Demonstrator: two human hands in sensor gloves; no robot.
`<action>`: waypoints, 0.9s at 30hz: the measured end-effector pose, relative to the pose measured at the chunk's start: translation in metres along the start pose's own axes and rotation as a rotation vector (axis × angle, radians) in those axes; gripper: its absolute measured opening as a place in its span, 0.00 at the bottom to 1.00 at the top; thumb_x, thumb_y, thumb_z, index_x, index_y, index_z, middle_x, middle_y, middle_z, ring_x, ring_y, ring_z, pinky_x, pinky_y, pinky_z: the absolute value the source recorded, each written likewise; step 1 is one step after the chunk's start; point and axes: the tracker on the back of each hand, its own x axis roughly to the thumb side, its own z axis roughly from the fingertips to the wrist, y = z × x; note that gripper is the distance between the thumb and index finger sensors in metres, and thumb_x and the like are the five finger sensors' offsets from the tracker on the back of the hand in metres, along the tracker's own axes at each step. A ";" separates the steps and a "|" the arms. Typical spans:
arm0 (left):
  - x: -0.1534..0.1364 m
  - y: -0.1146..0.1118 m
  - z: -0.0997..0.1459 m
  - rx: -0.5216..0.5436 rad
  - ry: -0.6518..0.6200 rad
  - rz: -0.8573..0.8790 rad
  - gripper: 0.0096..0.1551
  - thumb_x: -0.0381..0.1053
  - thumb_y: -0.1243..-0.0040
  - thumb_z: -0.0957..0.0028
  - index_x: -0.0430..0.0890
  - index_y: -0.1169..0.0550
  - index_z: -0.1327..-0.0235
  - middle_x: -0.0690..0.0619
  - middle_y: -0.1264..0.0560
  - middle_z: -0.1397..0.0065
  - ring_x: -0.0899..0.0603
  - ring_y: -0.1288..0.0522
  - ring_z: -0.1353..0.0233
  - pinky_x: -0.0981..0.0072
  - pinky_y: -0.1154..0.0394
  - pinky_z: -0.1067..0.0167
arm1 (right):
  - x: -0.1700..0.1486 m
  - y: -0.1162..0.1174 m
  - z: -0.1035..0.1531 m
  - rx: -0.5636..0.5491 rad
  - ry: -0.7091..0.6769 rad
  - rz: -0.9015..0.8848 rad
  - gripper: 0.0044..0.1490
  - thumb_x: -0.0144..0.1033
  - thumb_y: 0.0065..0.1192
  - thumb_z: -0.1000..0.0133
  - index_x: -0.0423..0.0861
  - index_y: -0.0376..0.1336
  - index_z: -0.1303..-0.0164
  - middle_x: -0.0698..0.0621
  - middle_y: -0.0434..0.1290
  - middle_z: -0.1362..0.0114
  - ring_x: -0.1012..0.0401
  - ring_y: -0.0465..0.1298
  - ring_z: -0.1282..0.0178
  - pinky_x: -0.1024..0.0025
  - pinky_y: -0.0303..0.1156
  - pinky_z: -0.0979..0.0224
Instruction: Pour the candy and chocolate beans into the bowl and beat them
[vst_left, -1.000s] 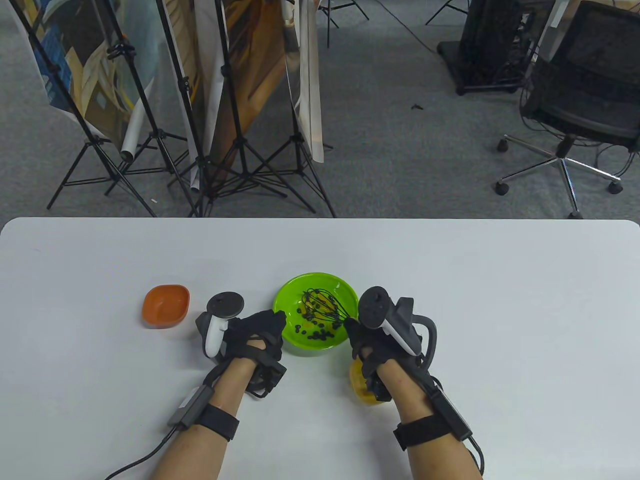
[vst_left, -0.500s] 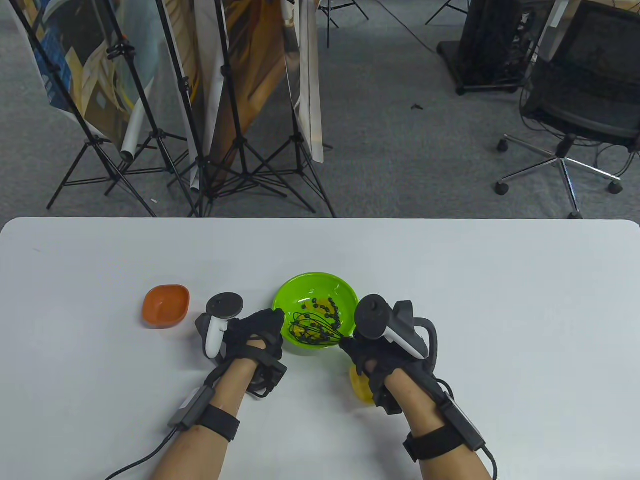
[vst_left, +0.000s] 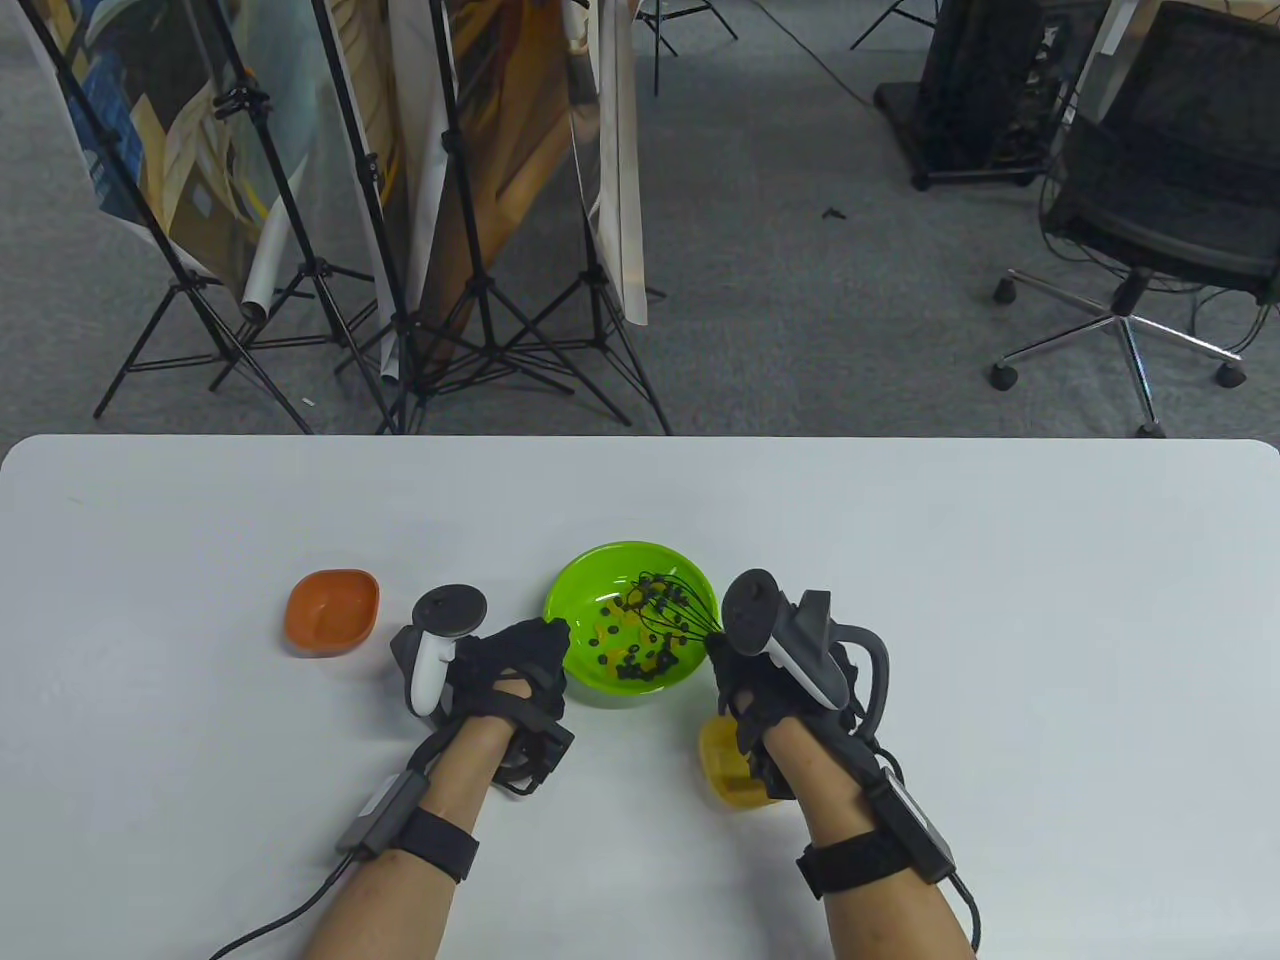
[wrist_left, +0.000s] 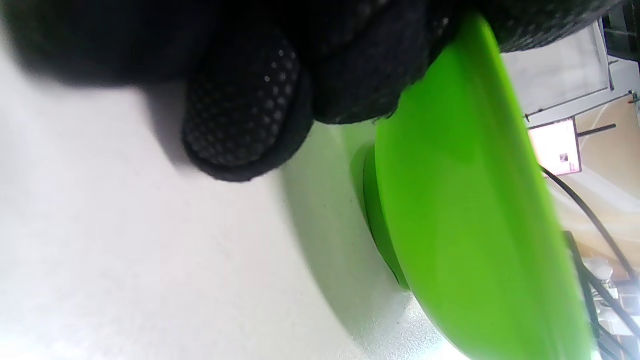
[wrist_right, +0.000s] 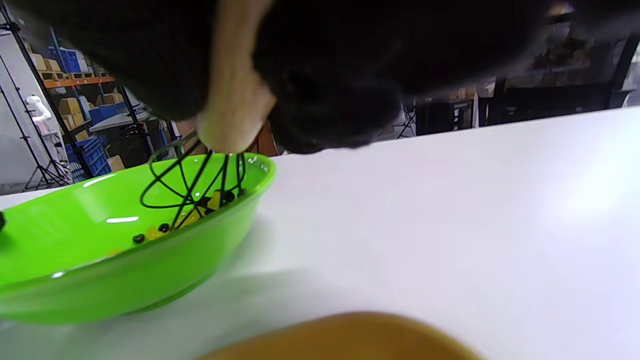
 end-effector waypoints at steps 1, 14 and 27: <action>0.000 0.000 0.000 0.001 0.000 -0.002 0.24 0.67 0.45 0.52 0.47 0.19 0.64 0.61 0.15 0.74 0.49 0.12 0.66 0.64 0.15 0.71 | 0.002 0.005 -0.001 0.015 -0.007 -0.039 0.37 0.58 0.65 0.48 0.38 0.76 0.47 0.46 0.83 0.67 0.58 0.79 0.86 0.60 0.80 0.81; -0.001 0.001 -0.001 0.003 0.010 0.014 0.25 0.67 0.47 0.52 0.48 0.20 0.63 0.62 0.15 0.73 0.49 0.11 0.65 0.65 0.15 0.70 | 0.022 0.007 0.021 0.082 -0.174 -0.050 0.35 0.56 0.66 0.48 0.39 0.76 0.46 0.45 0.84 0.67 0.57 0.79 0.86 0.59 0.80 0.82; -0.003 0.001 -0.003 -0.007 0.016 0.045 0.25 0.67 0.45 0.52 0.46 0.19 0.63 0.60 0.15 0.73 0.48 0.11 0.65 0.64 0.15 0.70 | 0.004 -0.028 0.023 0.029 -0.064 0.114 0.35 0.56 0.72 0.50 0.39 0.77 0.47 0.44 0.84 0.67 0.56 0.79 0.85 0.57 0.80 0.80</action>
